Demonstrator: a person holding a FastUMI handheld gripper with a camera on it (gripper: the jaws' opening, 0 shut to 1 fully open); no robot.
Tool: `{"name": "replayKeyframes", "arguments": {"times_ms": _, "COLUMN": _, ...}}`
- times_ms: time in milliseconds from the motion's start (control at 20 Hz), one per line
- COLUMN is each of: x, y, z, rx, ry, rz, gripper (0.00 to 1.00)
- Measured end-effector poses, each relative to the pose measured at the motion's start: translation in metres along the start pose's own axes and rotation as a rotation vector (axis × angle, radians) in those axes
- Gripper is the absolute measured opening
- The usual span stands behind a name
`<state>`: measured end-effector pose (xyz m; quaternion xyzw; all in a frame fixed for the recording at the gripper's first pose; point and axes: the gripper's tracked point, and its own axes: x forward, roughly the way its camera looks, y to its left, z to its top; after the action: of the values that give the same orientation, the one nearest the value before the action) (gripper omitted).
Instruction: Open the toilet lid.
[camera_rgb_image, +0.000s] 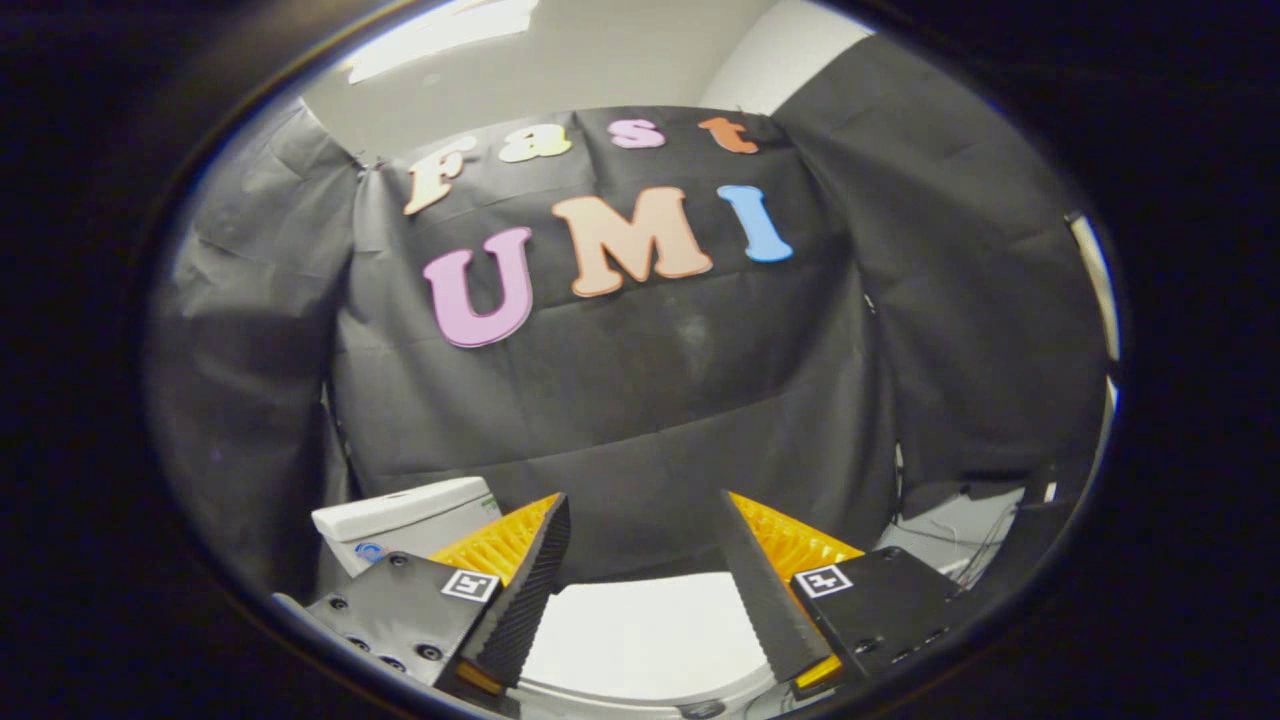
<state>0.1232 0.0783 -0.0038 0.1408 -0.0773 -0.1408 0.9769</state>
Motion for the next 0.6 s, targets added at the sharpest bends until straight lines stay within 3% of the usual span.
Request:
{"name": "replayKeyframes", "arguments": {"times_ms": 350, "x": -0.024, "y": -0.021, "z": -0.091, "rx": 0.296, "ry": 0.039, "rz": -0.253, "gripper": 0.92}}
{"name": "replayKeyframes", "arguments": {"times_ms": 600, "x": -0.060, "y": -0.055, "z": -0.164, "rx": 0.412, "ry": 0.136, "rz": -0.461, "gripper": 0.92}}
